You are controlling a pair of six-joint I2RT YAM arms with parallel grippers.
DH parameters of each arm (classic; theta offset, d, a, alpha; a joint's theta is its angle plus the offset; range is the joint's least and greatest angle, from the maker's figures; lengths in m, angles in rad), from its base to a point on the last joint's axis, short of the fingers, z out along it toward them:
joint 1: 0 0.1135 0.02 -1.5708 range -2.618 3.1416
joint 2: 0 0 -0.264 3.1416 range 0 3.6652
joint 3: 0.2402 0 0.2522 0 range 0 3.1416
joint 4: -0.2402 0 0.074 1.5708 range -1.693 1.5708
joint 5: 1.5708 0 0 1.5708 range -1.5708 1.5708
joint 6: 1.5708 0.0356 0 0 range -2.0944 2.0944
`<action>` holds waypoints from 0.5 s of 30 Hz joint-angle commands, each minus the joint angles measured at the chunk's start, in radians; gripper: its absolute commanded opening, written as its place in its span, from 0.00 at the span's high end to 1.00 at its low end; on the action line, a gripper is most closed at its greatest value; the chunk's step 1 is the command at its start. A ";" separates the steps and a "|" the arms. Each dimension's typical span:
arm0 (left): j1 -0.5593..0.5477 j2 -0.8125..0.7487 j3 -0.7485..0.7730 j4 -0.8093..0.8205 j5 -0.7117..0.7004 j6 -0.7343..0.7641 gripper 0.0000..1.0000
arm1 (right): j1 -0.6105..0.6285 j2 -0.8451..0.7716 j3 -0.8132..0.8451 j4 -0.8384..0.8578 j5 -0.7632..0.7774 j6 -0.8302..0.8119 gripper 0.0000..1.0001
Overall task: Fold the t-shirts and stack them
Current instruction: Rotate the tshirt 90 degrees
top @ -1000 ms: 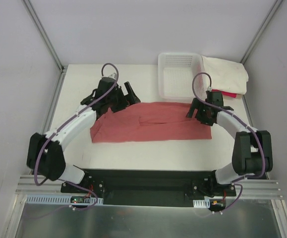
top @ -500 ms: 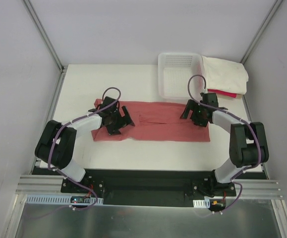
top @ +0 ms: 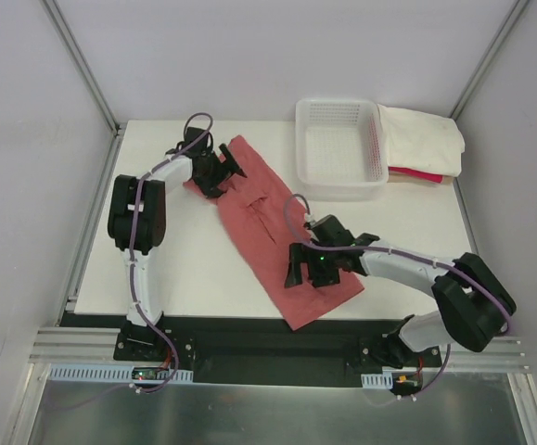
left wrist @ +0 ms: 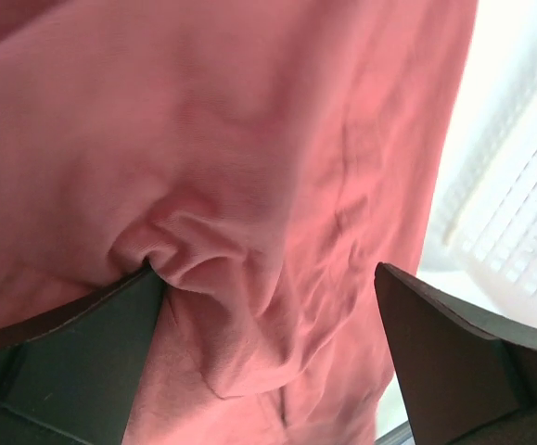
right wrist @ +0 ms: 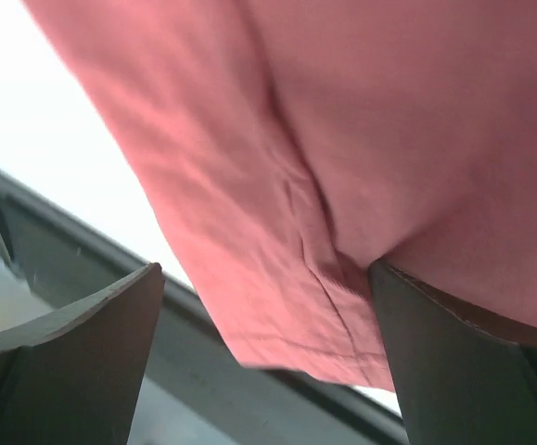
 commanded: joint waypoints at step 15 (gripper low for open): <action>0.063 0.575 0.884 -0.299 0.023 0.163 0.01 | 0.272 0.459 0.484 0.058 -0.179 0.059 0.03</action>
